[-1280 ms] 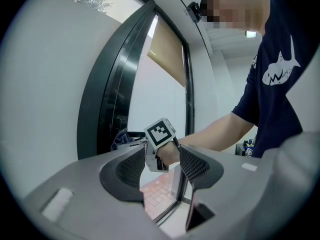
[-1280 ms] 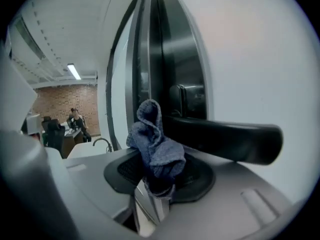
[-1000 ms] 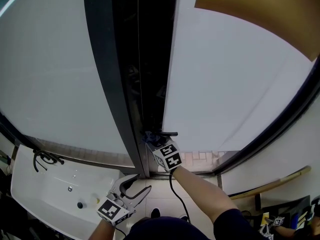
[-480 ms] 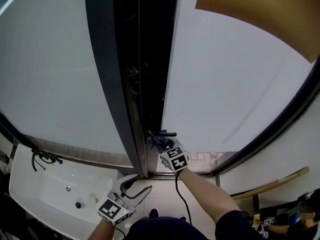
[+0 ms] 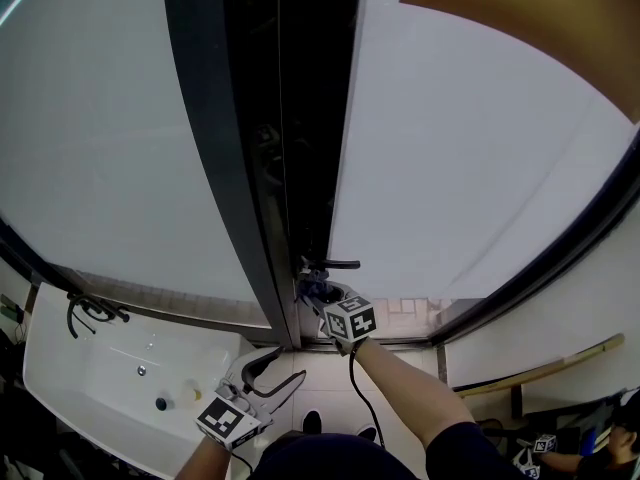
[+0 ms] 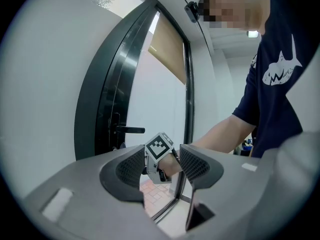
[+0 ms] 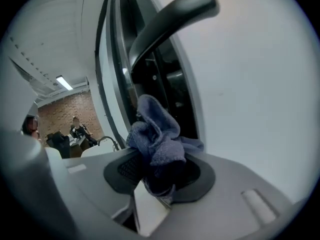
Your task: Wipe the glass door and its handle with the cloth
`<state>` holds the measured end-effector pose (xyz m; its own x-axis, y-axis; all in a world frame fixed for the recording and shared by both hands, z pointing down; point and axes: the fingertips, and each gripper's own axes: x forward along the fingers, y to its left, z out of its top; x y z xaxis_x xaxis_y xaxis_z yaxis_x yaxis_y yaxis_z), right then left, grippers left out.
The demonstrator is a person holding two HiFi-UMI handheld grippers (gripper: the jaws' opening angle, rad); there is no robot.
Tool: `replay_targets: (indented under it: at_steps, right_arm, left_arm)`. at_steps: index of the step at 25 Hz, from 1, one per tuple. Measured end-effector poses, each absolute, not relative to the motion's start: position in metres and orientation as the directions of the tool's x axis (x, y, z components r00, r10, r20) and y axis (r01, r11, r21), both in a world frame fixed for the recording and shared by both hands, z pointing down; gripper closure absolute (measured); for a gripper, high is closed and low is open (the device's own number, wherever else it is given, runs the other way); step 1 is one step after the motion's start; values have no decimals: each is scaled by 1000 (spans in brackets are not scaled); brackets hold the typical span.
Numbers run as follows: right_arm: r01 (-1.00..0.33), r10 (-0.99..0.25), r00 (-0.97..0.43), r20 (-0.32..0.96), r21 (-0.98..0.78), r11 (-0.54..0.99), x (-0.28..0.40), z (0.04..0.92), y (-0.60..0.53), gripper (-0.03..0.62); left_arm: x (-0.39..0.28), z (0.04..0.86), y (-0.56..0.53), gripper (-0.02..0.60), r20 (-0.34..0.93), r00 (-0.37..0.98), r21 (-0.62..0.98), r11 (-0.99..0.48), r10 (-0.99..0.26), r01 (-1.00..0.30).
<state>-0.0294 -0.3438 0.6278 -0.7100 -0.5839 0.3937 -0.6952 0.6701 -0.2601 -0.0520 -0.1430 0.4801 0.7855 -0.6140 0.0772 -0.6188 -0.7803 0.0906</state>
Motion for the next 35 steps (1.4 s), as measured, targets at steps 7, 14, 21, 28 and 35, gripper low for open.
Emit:
replay_targets:
  at_steps: [7,14,21,28,35]
  right_arm:
    - [-681,-576,-709,407,-182,710,-55,626,-358,453]
    - [-719,-631,-669,393,-128,683,-28,618,-366,453]
    - [-762,-689,-638,342,-154,629,8,596,-367,453]
    - [-719,-617,-673,408,-164,675,-24,622,-343,453]
    - [-736,-612,-661,434,-216,642,-48,629,-366,456]
  left_arm:
    - [-58,485,-145,367,94,772,95,-767,-628,-635]
    - [-59,484,-148,367,89,772,91,-767,-629,-635]
    - [-51,481,-147,367,76,786,88,-781,-614,-619]
    - [-50,480,-145,367,73,786,87,-781,-614,-618]
    - [-60,484,-141,367,86,765,93,-760,-638,-643]
